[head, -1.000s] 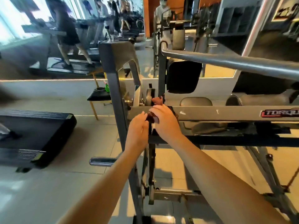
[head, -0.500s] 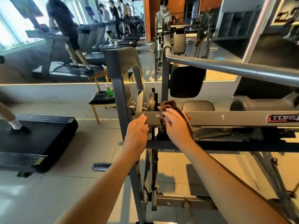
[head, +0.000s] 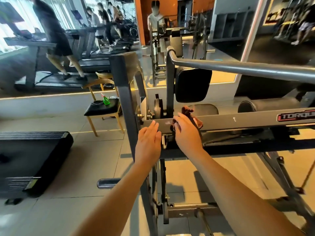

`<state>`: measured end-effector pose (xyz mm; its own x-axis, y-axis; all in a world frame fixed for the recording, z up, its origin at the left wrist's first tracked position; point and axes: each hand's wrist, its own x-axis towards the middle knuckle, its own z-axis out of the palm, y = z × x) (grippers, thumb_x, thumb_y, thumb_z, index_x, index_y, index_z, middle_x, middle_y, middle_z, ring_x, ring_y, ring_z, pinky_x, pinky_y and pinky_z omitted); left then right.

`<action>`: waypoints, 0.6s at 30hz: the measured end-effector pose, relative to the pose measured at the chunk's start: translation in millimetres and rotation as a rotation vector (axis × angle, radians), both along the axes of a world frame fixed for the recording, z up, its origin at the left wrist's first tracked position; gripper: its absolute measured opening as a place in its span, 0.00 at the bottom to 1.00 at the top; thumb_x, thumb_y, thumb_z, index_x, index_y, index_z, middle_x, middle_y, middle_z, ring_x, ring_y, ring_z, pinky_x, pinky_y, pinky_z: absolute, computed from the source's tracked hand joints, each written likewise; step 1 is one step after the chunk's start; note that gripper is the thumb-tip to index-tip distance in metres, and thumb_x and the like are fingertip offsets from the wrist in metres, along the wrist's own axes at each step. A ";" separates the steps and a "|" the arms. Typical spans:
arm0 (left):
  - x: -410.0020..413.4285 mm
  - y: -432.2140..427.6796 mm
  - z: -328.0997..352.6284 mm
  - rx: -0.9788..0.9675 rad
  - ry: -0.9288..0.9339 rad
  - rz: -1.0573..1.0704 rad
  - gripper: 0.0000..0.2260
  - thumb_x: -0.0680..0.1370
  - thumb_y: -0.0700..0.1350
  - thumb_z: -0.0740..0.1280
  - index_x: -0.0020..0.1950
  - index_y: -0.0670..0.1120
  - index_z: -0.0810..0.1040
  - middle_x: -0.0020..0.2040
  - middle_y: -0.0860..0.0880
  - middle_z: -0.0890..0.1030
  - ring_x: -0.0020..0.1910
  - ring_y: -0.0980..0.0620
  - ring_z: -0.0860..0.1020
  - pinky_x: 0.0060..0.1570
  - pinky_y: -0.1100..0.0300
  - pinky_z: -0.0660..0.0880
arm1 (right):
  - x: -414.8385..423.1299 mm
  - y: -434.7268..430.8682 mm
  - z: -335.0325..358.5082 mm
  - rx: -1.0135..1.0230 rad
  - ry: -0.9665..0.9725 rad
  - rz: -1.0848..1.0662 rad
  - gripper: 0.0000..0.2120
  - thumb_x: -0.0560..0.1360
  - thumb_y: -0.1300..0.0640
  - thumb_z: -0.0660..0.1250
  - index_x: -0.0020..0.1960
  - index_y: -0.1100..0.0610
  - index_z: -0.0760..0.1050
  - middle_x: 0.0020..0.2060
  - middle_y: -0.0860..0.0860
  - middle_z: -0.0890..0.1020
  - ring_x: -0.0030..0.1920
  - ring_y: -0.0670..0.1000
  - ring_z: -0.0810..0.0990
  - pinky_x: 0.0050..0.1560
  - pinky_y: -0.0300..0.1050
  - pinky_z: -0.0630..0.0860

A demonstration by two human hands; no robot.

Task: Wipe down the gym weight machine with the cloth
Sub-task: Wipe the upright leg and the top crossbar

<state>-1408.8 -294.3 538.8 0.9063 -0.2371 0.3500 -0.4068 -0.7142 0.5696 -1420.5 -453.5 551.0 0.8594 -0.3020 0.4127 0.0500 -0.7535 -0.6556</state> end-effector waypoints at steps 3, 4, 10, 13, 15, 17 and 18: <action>4.7 -2.9 4.8 -0.021 -0.019 -0.010 0.21 0.87 0.51 0.51 0.80 0.50 0.63 0.79 0.54 0.65 0.76 0.56 0.59 0.72 0.61 0.57 | 5.2 25.4 4.7 -0.101 -0.002 0.072 0.17 0.83 0.58 0.63 0.72 0.53 0.74 0.72 0.50 0.74 0.76 0.53 0.67 0.78 0.52 0.62; 5.6 -1.9 5.6 -0.005 -0.029 -0.021 0.21 0.87 0.51 0.51 0.80 0.51 0.63 0.79 0.54 0.65 0.76 0.56 0.59 0.73 0.60 0.56 | 5.7 29.0 6.1 -0.139 -0.006 0.140 0.17 0.83 0.59 0.64 0.71 0.53 0.75 0.71 0.50 0.76 0.75 0.53 0.68 0.78 0.54 0.63; 8.7 3.0 -2.0 0.065 -0.075 -0.043 0.20 0.87 0.49 0.53 0.80 0.49 0.64 0.80 0.52 0.64 0.76 0.54 0.58 0.75 0.59 0.54 | -6.4 -11.0 -5.8 -0.038 -0.007 0.003 0.16 0.83 0.56 0.62 0.70 0.51 0.74 0.76 0.48 0.64 0.73 0.53 0.70 0.69 0.51 0.75; 6.9 0.5 -1.5 0.037 -0.076 -0.033 0.20 0.87 0.49 0.53 0.79 0.48 0.64 0.79 0.52 0.64 0.74 0.56 0.57 0.74 0.60 0.54 | -2.5 1.6 -4.6 0.025 -0.017 -0.149 0.19 0.83 0.56 0.61 0.74 0.51 0.69 0.76 0.50 0.63 0.73 0.55 0.70 0.69 0.51 0.75; 5.1 1.1 -1.0 0.018 -0.069 -0.044 0.20 0.87 0.49 0.53 0.79 0.48 0.64 0.79 0.52 0.64 0.75 0.56 0.58 0.75 0.58 0.56 | 1.1 18.6 0.4 0.007 -0.042 -0.073 0.20 0.83 0.57 0.62 0.75 0.53 0.69 0.76 0.50 0.68 0.75 0.51 0.69 0.73 0.50 0.69; 4.6 2.3 -1.4 0.038 -0.085 -0.060 0.20 0.87 0.49 0.51 0.79 0.48 0.64 0.79 0.51 0.65 0.75 0.54 0.59 0.75 0.57 0.57 | 3.4 32.0 -1.5 -0.073 -0.053 0.093 0.20 0.83 0.59 0.63 0.74 0.53 0.71 0.74 0.49 0.72 0.76 0.49 0.67 0.77 0.51 0.64; 5.4 3.0 -2.4 0.054 -0.096 -0.068 0.21 0.87 0.49 0.51 0.79 0.48 0.63 0.79 0.51 0.65 0.75 0.54 0.60 0.75 0.57 0.57 | 2.5 34.3 -4.4 -0.114 -0.041 0.166 0.20 0.83 0.58 0.63 0.74 0.53 0.72 0.74 0.49 0.72 0.76 0.50 0.66 0.78 0.53 0.63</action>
